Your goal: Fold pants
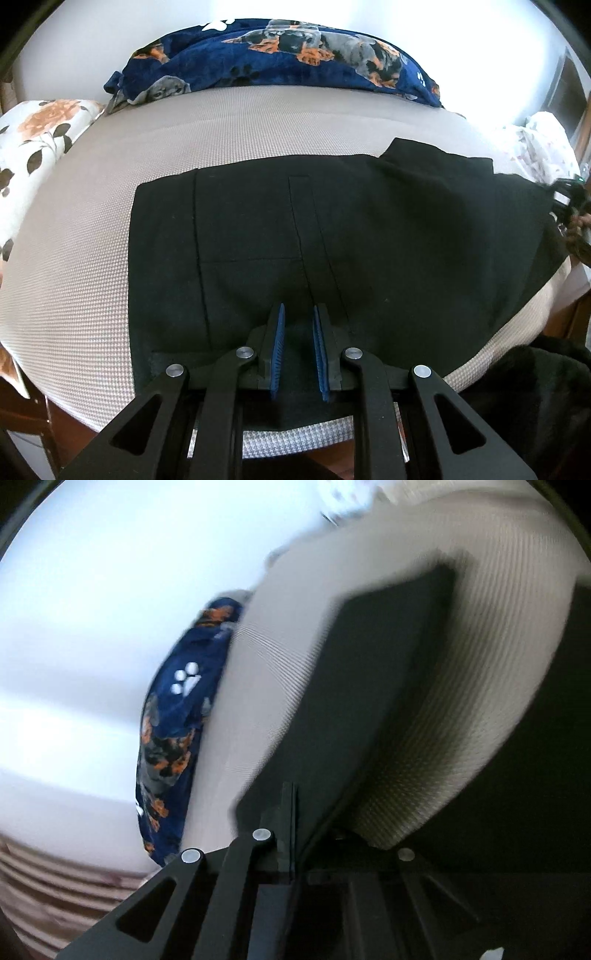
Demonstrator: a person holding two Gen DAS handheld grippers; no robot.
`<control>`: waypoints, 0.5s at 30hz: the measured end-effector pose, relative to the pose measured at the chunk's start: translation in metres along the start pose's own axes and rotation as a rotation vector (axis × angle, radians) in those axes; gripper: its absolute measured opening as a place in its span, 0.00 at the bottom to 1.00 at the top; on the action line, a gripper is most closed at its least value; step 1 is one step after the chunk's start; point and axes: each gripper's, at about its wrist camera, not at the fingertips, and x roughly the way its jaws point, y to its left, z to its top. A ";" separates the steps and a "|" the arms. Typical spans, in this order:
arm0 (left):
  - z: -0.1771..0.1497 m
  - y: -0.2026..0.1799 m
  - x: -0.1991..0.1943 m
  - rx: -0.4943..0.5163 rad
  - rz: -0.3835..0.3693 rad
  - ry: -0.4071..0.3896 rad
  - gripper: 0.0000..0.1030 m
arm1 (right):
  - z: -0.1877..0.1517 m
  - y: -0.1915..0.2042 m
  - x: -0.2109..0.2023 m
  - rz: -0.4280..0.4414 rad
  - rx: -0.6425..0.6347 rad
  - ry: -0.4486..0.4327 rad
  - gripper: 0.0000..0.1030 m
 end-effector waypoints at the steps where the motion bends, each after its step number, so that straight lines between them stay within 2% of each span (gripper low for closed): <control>1: 0.000 0.000 0.000 -0.001 0.001 0.002 0.16 | 0.000 -0.002 -0.011 -0.001 0.001 -0.013 0.04; 5: -0.001 0.000 -0.001 -0.006 -0.010 0.004 0.17 | -0.015 -0.023 -0.054 -0.027 0.021 -0.044 0.04; 8: -0.004 0.001 -0.002 0.001 -0.020 -0.002 0.17 | -0.027 -0.055 -0.081 -0.061 0.053 -0.052 0.04; 12: -0.005 -0.001 -0.001 0.028 -0.012 -0.011 0.17 | -0.037 -0.097 -0.085 -0.073 0.131 -0.027 0.04; 15: -0.005 -0.002 -0.001 0.042 -0.007 -0.010 0.17 | -0.043 -0.109 -0.091 -0.044 0.148 -0.048 0.02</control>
